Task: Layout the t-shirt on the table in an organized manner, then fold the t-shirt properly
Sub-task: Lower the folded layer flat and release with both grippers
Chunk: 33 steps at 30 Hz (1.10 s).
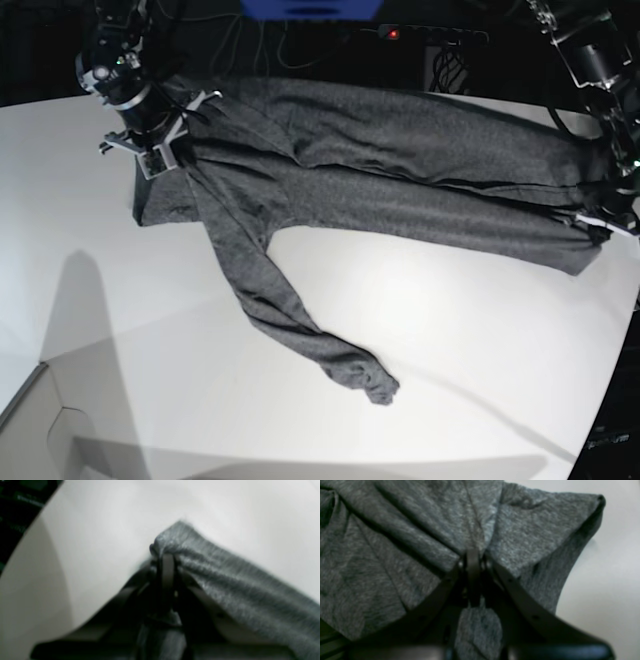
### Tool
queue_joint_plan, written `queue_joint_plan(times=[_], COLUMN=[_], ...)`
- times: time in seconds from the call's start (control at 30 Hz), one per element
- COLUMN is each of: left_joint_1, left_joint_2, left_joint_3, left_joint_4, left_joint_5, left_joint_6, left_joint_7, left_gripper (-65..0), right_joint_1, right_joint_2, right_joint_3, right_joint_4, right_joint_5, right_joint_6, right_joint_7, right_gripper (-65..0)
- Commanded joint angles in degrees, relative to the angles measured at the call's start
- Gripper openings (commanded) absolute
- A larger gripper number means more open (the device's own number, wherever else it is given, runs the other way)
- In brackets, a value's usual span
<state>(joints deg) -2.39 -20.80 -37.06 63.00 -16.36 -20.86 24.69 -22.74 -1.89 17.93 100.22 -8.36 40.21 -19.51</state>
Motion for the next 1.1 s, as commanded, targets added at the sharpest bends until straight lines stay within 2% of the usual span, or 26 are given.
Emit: queue_joint_plan(times=[0.0,0.33,0.5,0.57,0.67,0.87,1.07], left_joint_1=[-0.02,2.17,1.91,1.82,1.82,1.91,1.73], left_joint_2=[-1.31,-1.31,-2.63,-2.72,-2.72,-2.46,-2.46], left_joint_3=[-0.35,-0.08,0.18,0.18,0.18,-0.17,-0.35], left_joint_4=[0.87,-1.51,-5.11,-5.99,-6.17,-6.17,-6.08], left_joint_5=[-0.48,-0.30,-0.30,-0.30,-0.30,-0.56,-0.65], left_joint_6=[-0.02,-0.02,-0.02,-0.02,-0.02,-0.02,-0.02], left_joint_7=[-1.35,-1.35,-1.26,-1.26,-1.26,-1.43,-1.52], left_gripper=[-64.9,-64.6,-64.5,-64.4,-60.4,-40.0,-37.9], right_joint_1=[0.02,-0.16,-0.16,-0.25,-0.25,-0.33,0.10], right_joint_2=[0.35,2.64,2.73,3.69,4.04,5.89,3.96], right_joint_3=[0.13,0.13,0.13,0.13,0.13,0.84,4.62], right_joint_4=[0.83,-2.69,-2.42,-2.42,-2.33,1.62,7.42], right_joint_5=[0.84,0.76,0.67,0.67,0.67,0.84,1.02], right_joint_6=[-0.21,-0.21,-0.21,-0.21,-0.21,-0.21,-0.21], right_joint_7=[1.27,1.27,1.09,1.00,1.00,1.00,1.00], right_gripper=[-65.0,-65.0,-65.0,-64.6,-57.6,-40.7,-31.2])
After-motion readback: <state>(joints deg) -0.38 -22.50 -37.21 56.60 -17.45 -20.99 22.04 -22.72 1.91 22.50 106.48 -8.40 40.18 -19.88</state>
